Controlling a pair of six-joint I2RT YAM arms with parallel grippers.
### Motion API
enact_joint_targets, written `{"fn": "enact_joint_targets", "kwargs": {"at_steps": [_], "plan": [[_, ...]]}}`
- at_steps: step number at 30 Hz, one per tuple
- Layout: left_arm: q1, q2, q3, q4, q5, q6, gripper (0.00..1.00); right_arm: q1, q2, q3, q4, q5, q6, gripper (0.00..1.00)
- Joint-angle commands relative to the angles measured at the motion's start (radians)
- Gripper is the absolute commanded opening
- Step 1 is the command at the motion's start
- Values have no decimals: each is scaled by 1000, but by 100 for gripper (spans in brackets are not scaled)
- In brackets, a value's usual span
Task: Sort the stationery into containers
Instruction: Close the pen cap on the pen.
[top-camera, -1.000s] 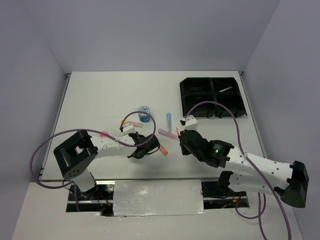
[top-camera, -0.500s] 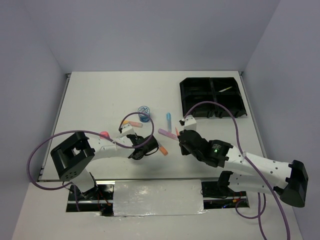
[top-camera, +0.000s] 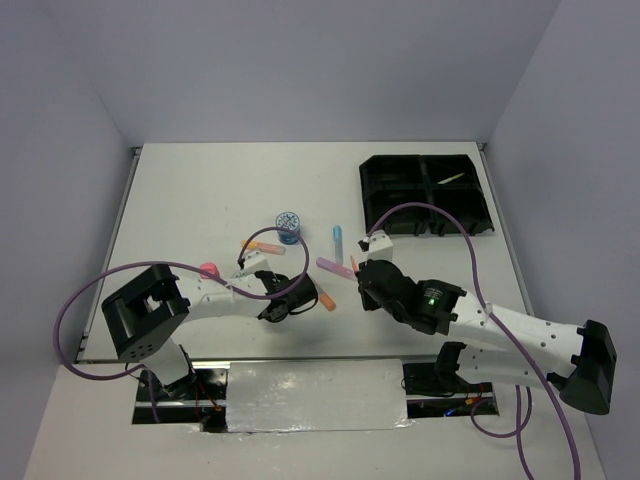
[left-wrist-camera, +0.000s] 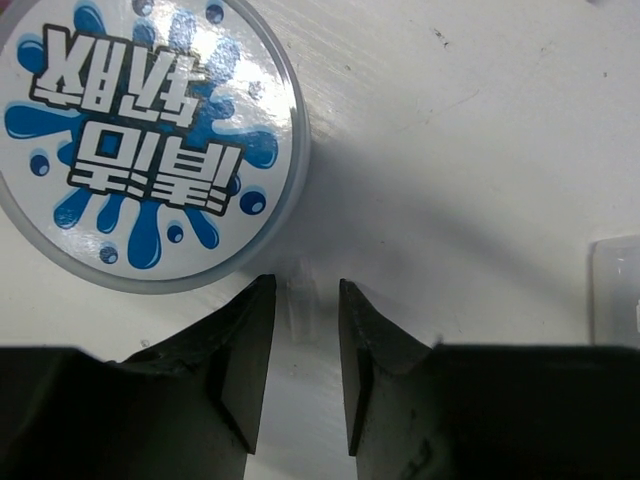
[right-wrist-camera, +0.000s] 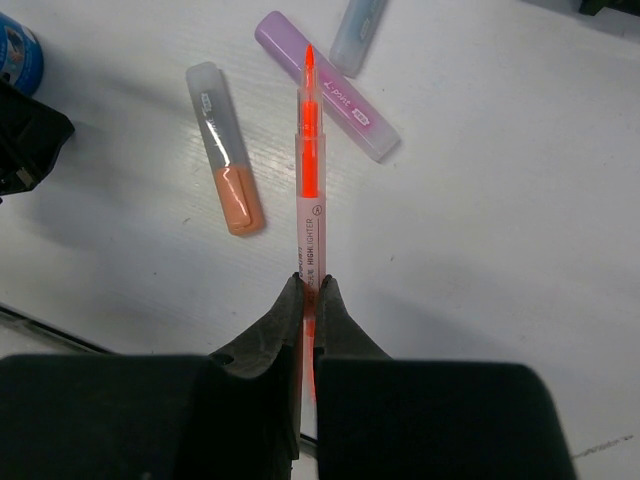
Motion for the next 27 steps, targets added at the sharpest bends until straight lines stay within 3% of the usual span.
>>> {"fn": "enact_joint_targets", "kwargs": {"at_steps": [1,6,11,15,19,27], "plan": [[-7,5,-15,-29,76,-32,41,2,-16,-8,31,6,-7,0],[-9,21,-29,3,87,-23,30,0,-20,-11,32,4,-7,0],[-9,10,-51,55,101,17,1,0,-42,-25,51,-19,-15,0],[-23,-74,-48,98,84,66,0,-30,-102,-74,133,-142,-40,0],[-43,-212,-14,211,64,272,0,-92,-148,-138,295,-310,-64,0],[-30,-556,31,523,102,673,0,-98,-211,-247,613,-552,-11,0]]}}
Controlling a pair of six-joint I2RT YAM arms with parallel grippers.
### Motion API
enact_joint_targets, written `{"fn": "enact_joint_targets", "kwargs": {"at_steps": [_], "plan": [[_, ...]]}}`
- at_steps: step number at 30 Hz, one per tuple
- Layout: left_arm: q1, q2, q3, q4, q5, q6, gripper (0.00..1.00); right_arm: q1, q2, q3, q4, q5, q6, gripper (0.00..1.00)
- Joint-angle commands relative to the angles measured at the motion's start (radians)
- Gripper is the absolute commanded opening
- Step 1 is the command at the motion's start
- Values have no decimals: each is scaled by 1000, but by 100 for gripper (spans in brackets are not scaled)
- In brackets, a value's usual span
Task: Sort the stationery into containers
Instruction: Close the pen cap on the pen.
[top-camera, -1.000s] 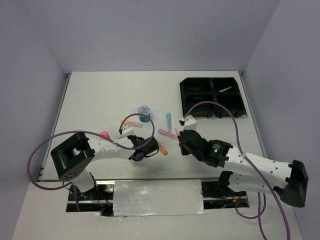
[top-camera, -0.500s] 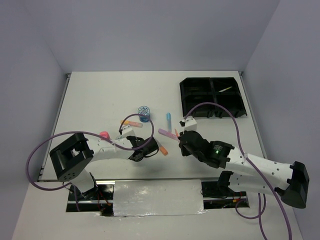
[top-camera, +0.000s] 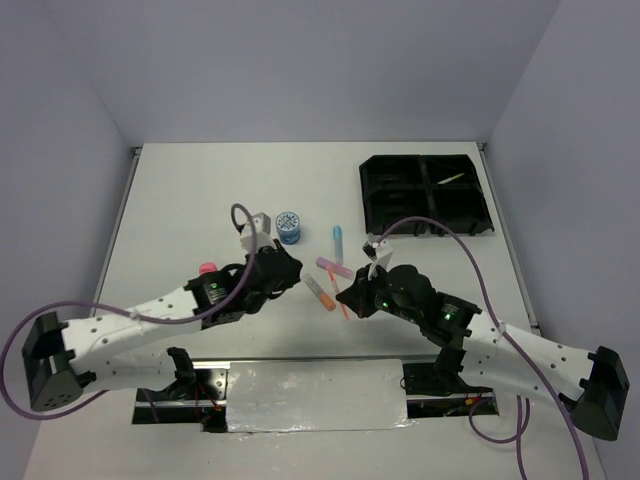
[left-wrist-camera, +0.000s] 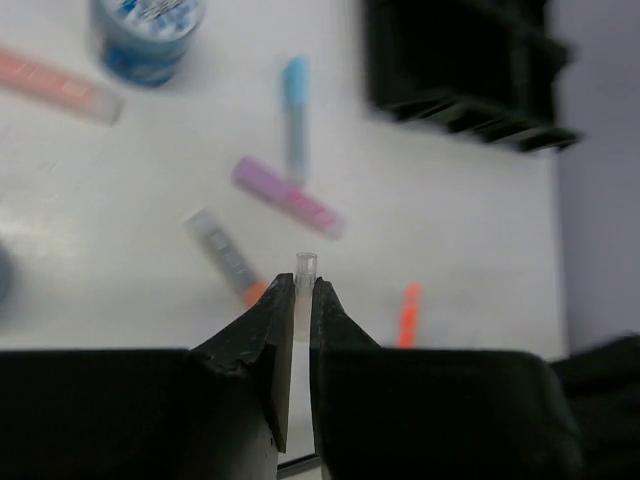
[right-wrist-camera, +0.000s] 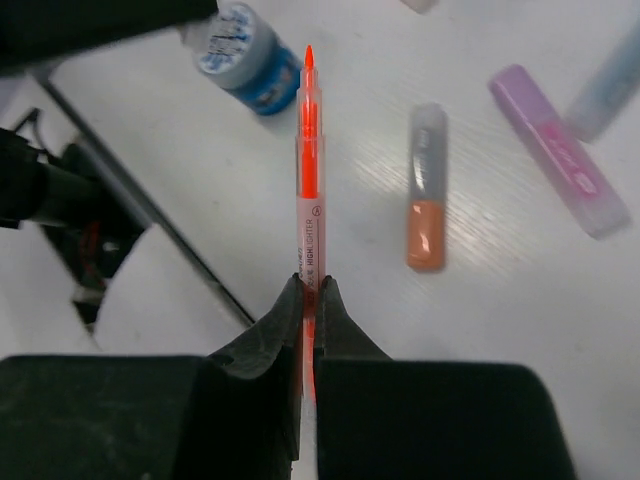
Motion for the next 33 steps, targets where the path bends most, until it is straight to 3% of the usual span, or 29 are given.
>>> {"fn": "enact_joint_targets", "kwargs": {"at_steps": [1,11,20,33], "plan": [[7,-142,-3,246,16,226,0,-4,-28,-46,246,-140,46,0],[52,-327,-127,606,170,386,0,12,-10,-125,611,-324,210,0],[52,-362,-213,776,279,414,0,23,-38,-111,627,-275,238,0],[53,-379,-294,923,303,398,0,32,27,-107,751,-286,283,0]]}}
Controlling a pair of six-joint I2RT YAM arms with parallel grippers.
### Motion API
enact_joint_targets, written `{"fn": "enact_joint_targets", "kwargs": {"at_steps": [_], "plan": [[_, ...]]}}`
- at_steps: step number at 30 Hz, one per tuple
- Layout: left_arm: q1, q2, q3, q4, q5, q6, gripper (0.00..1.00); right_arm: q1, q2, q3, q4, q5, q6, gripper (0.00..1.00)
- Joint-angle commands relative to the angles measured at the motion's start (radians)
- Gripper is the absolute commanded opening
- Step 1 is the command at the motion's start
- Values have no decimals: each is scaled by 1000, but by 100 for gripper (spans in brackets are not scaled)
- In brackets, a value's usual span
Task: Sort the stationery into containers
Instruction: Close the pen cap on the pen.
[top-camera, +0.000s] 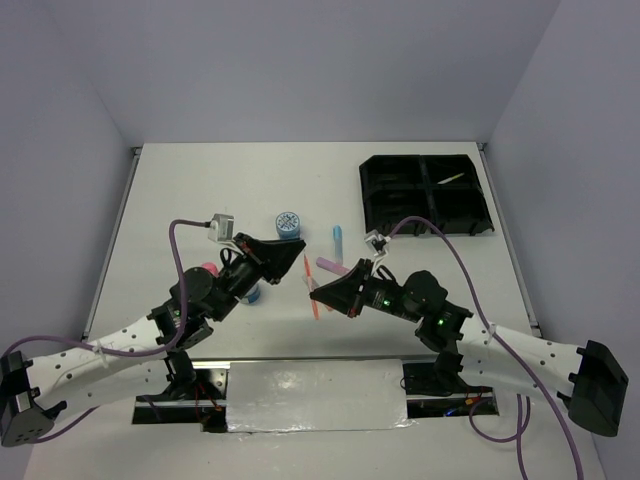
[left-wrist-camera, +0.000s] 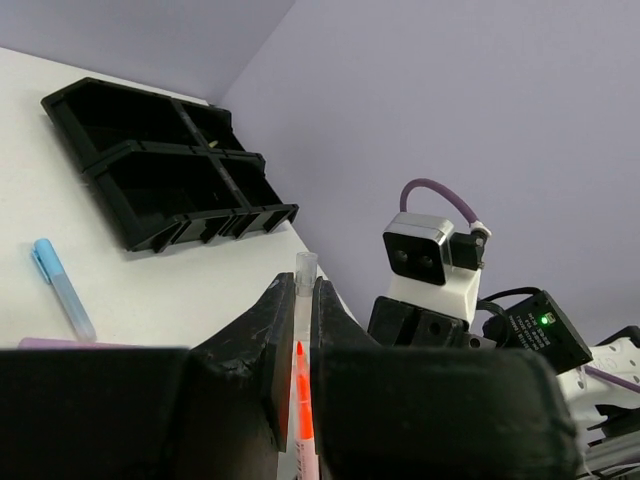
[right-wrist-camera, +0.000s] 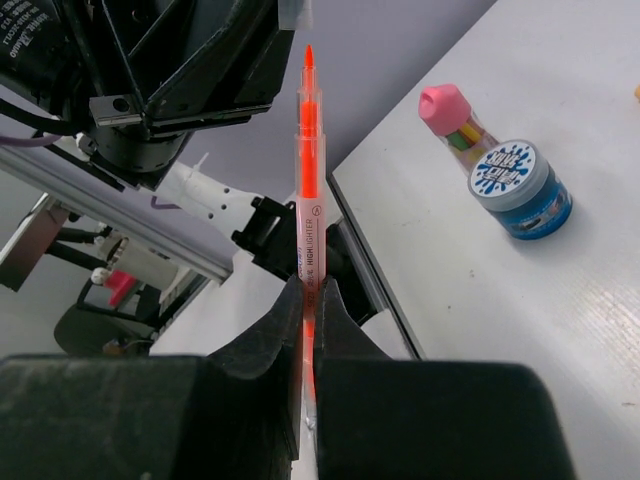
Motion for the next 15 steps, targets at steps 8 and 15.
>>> {"fn": "enact_joint_targets", "kwargs": {"at_steps": [8,15], "plan": [[4,-20,-23,138,6,13,0,27,38,19,118,2,20,0],[4,-17,-32,142,2,8,0,29,20,27,97,15,10,0]]}}
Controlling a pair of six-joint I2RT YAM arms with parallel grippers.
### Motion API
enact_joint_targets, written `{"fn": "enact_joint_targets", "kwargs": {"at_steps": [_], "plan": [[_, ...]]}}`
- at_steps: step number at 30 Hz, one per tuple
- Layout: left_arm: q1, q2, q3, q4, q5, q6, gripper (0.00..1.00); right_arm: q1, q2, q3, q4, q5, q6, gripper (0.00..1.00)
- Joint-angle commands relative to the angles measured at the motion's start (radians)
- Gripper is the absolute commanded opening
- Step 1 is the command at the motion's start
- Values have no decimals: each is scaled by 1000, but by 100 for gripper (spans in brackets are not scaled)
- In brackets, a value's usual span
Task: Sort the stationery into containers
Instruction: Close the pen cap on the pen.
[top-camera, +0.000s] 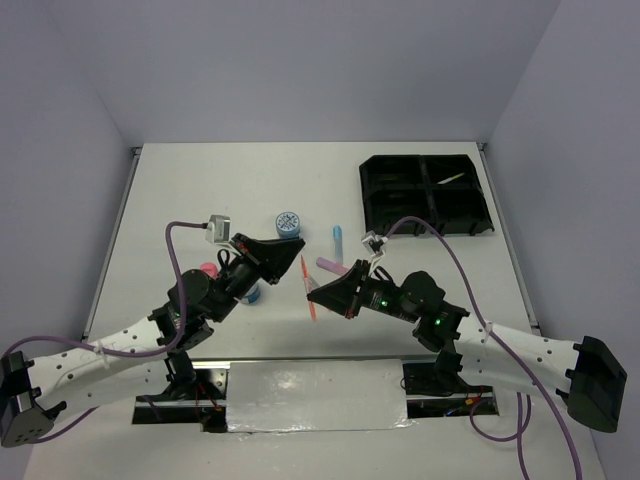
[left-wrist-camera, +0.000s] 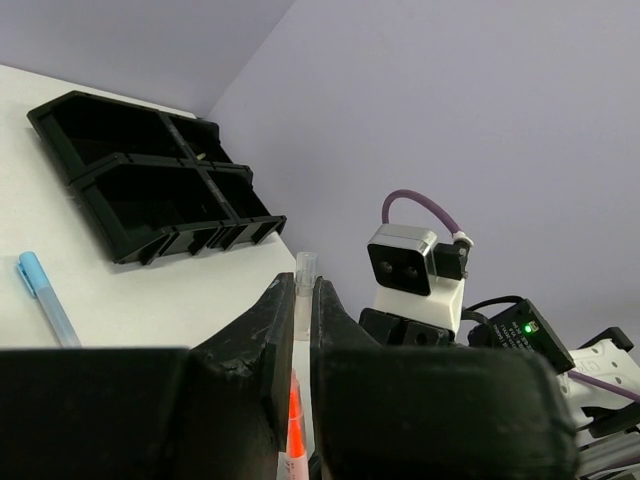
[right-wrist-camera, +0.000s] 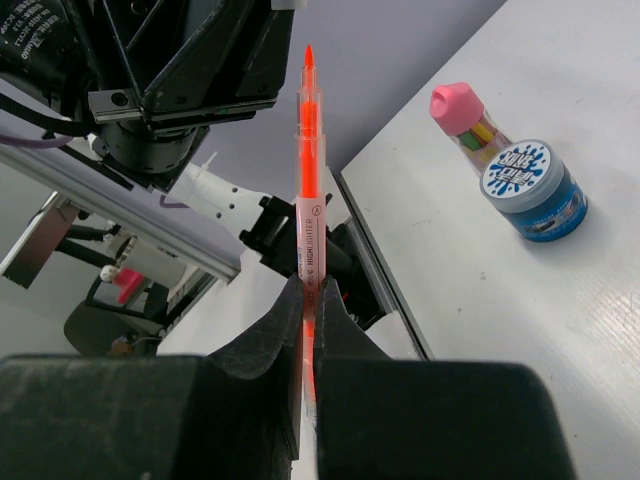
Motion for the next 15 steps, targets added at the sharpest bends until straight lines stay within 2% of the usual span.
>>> {"fn": "enact_joint_targets", "kwargs": {"at_steps": [1,15], "plan": [[2,-12,-6,75,-3,10,0,9,-17,30,49,12,-7,0],[4,4,-21,86,14,-13,0,9,-31,40,15,45,-30,0]]}}
